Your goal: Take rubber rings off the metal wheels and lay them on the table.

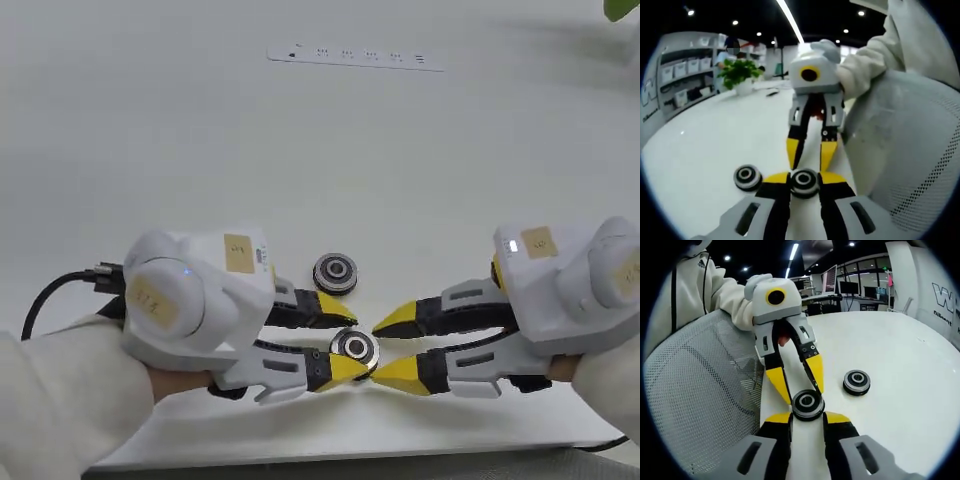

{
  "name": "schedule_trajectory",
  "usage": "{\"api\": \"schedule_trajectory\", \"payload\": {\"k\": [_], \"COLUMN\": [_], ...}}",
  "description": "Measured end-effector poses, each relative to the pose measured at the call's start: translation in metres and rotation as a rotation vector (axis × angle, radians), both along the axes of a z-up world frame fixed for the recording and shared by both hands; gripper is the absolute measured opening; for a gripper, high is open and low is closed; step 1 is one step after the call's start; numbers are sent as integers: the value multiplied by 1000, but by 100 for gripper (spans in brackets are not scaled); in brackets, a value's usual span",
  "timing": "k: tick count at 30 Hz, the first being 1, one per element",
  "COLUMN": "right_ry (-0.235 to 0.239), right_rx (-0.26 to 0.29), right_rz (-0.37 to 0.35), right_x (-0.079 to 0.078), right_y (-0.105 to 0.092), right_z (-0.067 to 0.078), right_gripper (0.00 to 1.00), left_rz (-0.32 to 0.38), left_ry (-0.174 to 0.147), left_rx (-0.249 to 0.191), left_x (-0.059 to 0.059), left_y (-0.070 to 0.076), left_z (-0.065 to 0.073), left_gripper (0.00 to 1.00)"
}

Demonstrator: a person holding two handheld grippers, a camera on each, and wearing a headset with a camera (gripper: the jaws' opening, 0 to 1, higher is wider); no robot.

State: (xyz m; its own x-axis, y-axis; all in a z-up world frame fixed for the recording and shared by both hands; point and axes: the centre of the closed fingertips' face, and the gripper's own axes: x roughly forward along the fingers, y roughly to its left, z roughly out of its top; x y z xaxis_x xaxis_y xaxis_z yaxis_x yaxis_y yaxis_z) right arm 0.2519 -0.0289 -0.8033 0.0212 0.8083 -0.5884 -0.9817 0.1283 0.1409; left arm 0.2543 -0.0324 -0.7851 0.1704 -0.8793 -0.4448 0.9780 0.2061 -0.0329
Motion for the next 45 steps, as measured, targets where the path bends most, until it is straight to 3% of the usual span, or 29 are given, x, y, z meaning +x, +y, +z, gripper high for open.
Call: {"api": "schedule_trajectory", "payload": {"k": [19, 26, 37, 45], "right_ry": [-22, -26, -55, -46], "right_rx": [-5, -10, -46, -50], "right_rz": [4, 10, 32, 23], "right_x": [2, 1, 2, 2], "right_y": [2, 1, -4, -6], "right_z": [-2, -3, -6, -7], "right_gripper": [21, 19, 11, 6], "left_rz": [-10, -11, -2, -4], "left_ry": [-29, -38, -37, -46], "left_rx": [40, 33, 26, 24], "left_x": [0, 1, 2, 2], "left_y": [2, 0, 0, 0], "left_z": [-6, -5, -6, -6], "left_gripper": [15, 14, 14, 14]}}
